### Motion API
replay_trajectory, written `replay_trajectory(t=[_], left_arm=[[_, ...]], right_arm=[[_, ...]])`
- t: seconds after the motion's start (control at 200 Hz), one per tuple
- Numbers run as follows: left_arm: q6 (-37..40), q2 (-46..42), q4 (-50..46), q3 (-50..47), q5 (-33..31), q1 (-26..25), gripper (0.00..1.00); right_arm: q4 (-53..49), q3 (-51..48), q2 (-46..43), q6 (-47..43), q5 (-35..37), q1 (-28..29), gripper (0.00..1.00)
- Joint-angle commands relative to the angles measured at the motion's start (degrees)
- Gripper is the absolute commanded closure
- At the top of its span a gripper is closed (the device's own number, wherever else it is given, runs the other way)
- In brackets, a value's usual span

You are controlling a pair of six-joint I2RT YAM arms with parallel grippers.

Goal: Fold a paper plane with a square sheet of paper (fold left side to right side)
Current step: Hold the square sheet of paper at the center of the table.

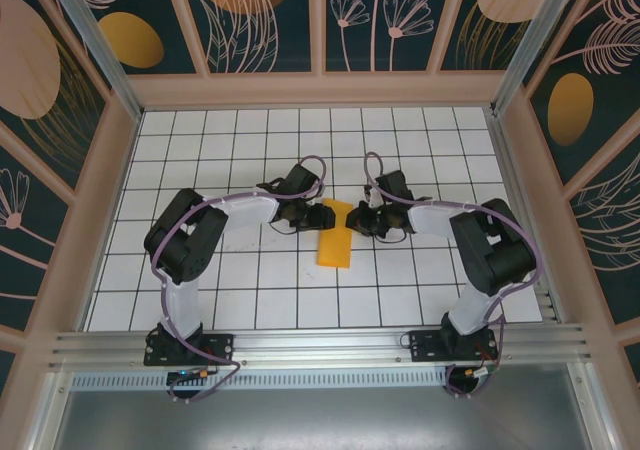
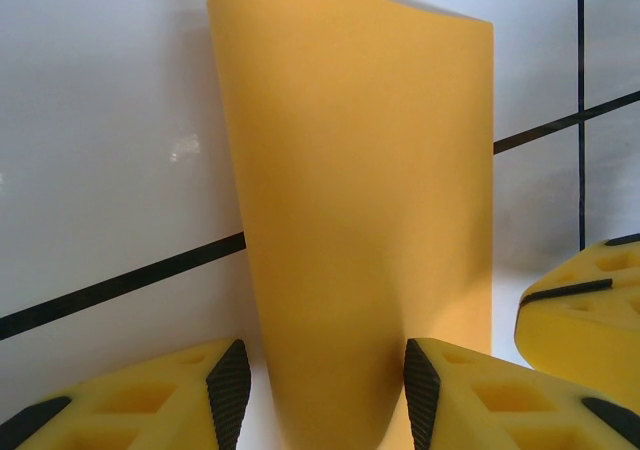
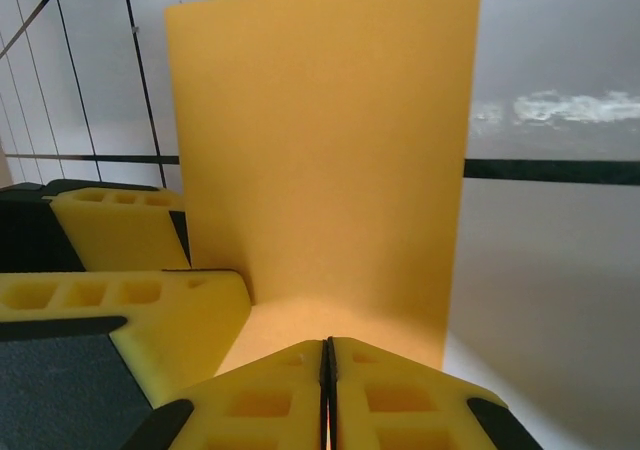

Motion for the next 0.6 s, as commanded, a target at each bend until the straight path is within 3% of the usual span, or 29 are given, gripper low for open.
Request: replay_trajectory(t=[0.0, 0.591], left_arm=[[1.2, 3.1, -1.9, 0.1, -2.1, -0.3, 0.51], [1.2, 3.1, -1.9, 0.1, -2.2, -0.4, 0.51]], right_arm=[[-1.4, 2.0, 1.5, -0.3, 1.1, 0.6, 0.88], [-4.3, 3.2, 3.5, -1.8, 3.9, 1.2, 0.88]])
